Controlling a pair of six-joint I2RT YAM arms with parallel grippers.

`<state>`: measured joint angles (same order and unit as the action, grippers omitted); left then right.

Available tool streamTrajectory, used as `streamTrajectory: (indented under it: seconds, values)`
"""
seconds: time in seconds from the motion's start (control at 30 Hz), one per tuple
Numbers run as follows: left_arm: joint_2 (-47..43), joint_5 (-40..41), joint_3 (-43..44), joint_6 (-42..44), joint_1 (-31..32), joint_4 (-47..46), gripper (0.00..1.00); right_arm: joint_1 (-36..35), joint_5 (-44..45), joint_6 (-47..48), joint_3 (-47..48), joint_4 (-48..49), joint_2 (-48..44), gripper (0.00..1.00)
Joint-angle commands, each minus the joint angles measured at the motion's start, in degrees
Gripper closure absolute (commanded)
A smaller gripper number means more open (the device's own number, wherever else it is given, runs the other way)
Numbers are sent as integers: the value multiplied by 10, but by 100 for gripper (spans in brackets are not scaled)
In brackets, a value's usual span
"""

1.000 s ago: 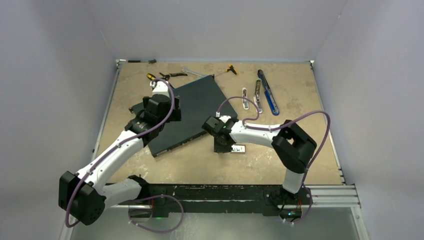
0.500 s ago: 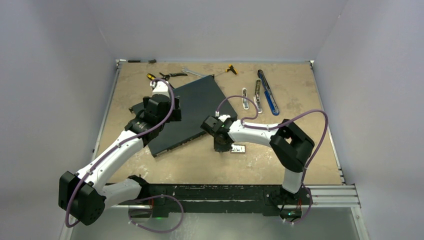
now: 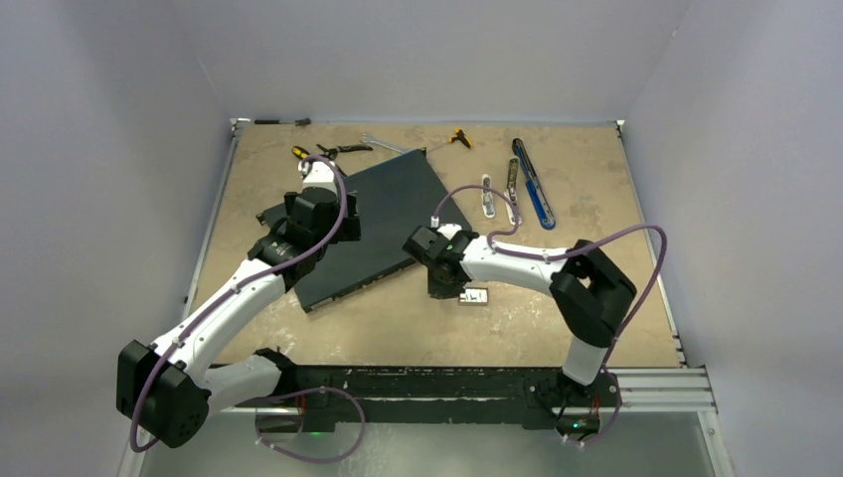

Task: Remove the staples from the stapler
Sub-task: Pick up the staple from the center of the board, then place the staple in the staple box.

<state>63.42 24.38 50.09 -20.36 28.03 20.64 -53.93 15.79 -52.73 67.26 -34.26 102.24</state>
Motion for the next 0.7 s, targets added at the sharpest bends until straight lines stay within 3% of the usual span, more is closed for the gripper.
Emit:
streamTrajectory:
  seconds: [0.0, 0.33, 0.67]
  values:
    - [-2, -3, 6, 3, -6, -16, 11, 24, 22, 8, -6, -36, -55, 83]
    - [-1, -5, 6, 2, -6, -16, 11, 105, 35, 42, -99, -49, -141, 82]
    - [3, -5, 6, 2, -7, -16, 11, 115, 32, 56, -115, -37, -130, 82]
